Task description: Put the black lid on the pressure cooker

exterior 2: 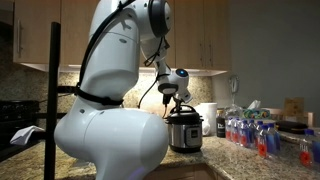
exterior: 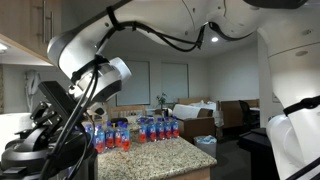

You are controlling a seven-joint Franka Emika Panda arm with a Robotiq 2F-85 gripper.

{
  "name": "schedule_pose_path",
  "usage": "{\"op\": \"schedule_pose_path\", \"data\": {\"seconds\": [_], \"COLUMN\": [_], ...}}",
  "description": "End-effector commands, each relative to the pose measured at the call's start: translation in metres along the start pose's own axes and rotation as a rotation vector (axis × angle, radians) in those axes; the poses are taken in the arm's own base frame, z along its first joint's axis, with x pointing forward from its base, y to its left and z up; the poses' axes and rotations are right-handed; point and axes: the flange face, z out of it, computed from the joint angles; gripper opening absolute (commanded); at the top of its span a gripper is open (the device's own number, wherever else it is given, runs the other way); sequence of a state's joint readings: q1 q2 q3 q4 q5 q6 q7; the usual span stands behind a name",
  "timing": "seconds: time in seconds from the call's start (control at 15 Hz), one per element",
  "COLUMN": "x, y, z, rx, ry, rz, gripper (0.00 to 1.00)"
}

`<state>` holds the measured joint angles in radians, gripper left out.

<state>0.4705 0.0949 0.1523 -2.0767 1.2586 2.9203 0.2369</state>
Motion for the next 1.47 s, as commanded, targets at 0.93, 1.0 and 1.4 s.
{"op": "schedule_pose_path", "data": {"seconds": [0.93, 1.0, 1.4], "x": [0.041, 0.043, 0.050], "y": [-0.023, -0.024, -0.025], "z": [0.015, 0.013, -0.011], "rx": [-0.235, -0.235, -0.225], "ry": [-0.113, -0.106, -0.077], "rz": [0.186, 0.185, 0.171], "gripper": [0.88, 0.93, 1.00]}}
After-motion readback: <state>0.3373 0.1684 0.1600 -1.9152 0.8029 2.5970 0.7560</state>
